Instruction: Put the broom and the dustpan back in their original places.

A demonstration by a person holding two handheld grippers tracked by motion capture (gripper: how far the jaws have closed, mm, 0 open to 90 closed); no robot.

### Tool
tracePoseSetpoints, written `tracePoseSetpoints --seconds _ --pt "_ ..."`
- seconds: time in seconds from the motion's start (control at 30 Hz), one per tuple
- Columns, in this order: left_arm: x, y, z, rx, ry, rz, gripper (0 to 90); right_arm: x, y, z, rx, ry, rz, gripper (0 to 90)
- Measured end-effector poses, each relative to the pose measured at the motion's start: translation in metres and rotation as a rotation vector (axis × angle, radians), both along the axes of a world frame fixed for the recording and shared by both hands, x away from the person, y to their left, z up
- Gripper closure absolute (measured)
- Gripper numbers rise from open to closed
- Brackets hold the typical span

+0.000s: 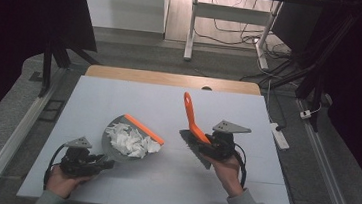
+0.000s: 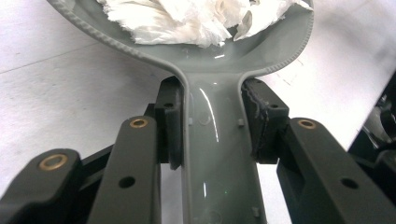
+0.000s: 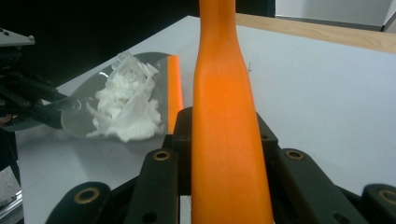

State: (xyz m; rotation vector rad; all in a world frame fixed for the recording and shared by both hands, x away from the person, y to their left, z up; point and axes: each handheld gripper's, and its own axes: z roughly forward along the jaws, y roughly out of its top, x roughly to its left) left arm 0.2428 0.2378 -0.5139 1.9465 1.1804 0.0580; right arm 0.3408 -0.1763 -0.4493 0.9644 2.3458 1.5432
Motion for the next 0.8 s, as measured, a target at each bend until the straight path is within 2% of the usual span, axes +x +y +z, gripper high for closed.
tracePoseSetpoints --seconds 0.23,0.37,0.6,0.8 --pt "-0.001 0.001 0.001 0.007 -0.007 0.088 61.6 -0.006 -0.022 -0.002 -0.003 0.011 -0.011 70.9" --pt "-0.001 -0.001 0.002 0.012 -0.017 0.111 61.6 -0.007 -0.031 -0.003 0.011 0.022 -0.016 70.8" --pt "-0.001 -0.001 0.001 0.004 -0.016 0.170 61.6 -0.010 -0.035 -0.009 0.003 0.046 -0.006 70.9" --pt "0.001 0.000 -0.001 -0.009 -0.012 0.233 61.6 -0.010 -0.038 -0.016 0.005 0.089 -0.007 70.9"
